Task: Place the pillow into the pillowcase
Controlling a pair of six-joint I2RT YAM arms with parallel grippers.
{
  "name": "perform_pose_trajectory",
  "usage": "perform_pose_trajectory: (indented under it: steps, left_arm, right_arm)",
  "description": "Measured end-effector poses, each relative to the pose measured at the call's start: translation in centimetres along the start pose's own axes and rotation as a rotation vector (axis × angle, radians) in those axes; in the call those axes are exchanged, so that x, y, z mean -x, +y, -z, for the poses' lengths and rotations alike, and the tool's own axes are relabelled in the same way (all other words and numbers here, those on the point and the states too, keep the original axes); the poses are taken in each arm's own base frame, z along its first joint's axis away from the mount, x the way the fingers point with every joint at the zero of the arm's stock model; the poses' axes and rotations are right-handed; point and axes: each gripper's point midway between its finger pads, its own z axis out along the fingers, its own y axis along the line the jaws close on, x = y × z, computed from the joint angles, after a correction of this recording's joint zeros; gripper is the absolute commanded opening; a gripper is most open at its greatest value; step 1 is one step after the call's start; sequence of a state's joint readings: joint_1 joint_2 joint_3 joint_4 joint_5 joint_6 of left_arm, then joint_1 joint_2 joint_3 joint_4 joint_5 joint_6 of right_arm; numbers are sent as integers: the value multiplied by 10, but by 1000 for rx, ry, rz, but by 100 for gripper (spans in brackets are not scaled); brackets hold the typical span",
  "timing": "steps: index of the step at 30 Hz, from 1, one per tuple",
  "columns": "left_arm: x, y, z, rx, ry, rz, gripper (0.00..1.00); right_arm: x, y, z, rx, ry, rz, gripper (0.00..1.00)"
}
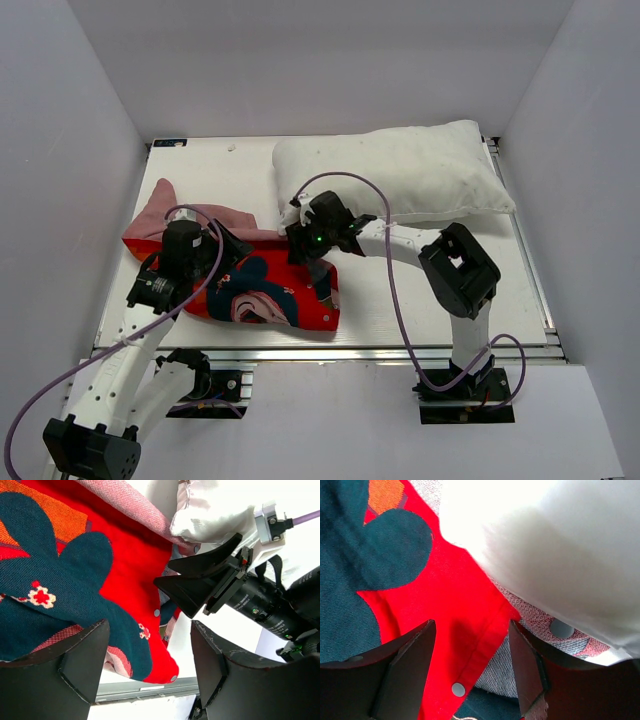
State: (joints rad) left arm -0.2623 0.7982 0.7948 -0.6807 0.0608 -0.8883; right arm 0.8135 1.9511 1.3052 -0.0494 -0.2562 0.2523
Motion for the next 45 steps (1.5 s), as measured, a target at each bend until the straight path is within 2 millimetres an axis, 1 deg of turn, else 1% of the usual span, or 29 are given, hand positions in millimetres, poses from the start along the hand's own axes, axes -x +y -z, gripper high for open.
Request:
perform_pose_trajectory:
  steps: [9,14,19,20,22,23,24,25,26,28,30,32,34,37,43,45]
  left_arm:
    - [-1,1,0,5,4,3,76]
    - [-1,1,0,5,4,4,76]
    - [-1,1,0,4,6,5,76]
    - [-2,1,0,3,7,5,75]
    - [-2,1,0,1,9,5,75]
    - [-2,0,0,-1,10,6,75]
    - [-2,-1,0,-4,11,8,75]
    - [-2,-2,0,-8,12,9,75]
    - [-2,-3,0,-14,13,11,75]
    - [-3,-5,0,-26,14,14,75]
    - [-3,-6,0,-36,15,16,75]
    - [-6,-5,0,-42,17,19,75]
    - [-9,-4,-2,-51,26,25,75]
    - [-14,-3,-7,-63,42,29,75]
    - [-27,0,-24,-69,98,32,75]
    - [-32,-4,-27,-88,113,20,75]
  right_arm:
    - [-15,-3,-2,-40,28,0,63]
    - [-17,-2,-3,-44,32,1,62]
    - [-18,0,-6,-37,31,-12,53]
    - [-19,0,-7,-38,35,-19,50]
    - [-21,-1,-10,-37,39,-25,42]
    - [-22,-1,-12,-36,42,-26,39]
    - [-23,0,-12,-35,42,-26,32]
    - [-22,0,-13,-34,40,-24,28]
    - [-22,0,-14,-32,36,-23,18]
    - [-20,1,-14,-31,29,-20,8]
    - [-18,0,-15,-36,22,-22,0]
    - [-18,0,-14,-41,19,-20,0]
    - [-13,3,-11,-43,6,-13,0]
    - [3,14,2,-30,-37,6,0]
    - [64,62,58,50,-221,74,0]
    - [81,78,70,77,-272,90,0]
